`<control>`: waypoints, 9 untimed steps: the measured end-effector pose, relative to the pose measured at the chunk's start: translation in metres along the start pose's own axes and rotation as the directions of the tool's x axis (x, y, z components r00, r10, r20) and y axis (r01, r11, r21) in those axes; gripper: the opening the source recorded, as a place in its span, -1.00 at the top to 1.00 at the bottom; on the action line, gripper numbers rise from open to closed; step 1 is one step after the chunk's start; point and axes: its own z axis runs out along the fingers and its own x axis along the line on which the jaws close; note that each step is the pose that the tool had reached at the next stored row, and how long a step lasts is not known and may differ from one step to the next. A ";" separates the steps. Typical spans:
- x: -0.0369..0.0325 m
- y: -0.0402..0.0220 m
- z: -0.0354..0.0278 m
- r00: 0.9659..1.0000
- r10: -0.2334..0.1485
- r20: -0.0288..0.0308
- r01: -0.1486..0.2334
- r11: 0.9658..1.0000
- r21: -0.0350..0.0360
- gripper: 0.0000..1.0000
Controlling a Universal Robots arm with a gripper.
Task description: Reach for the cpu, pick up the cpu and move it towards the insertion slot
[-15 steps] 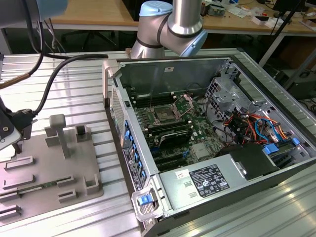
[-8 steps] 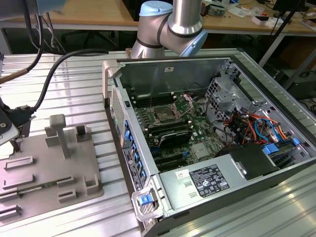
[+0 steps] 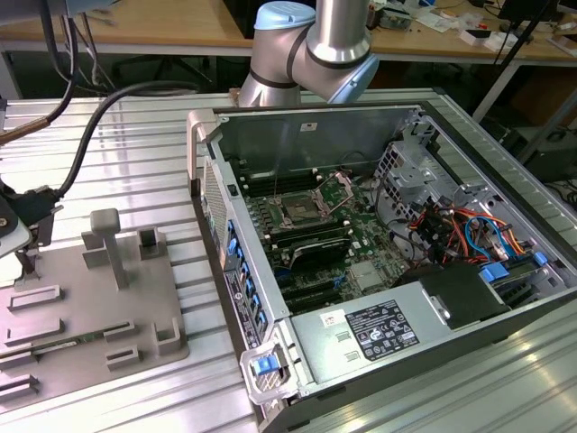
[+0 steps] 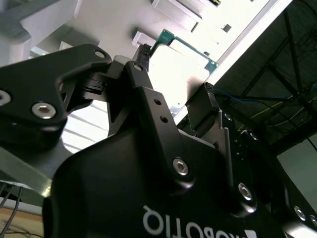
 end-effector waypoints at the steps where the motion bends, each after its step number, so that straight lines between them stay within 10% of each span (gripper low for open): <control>1: 0.0000 0.0000 -0.0003 1.000 0.000 0.000 0.000 1.000 0.000 -0.09; 9: 0.0001 0.0001 -0.0032 1.000 0.000 0.000 0.000 1.000 0.000 -0.09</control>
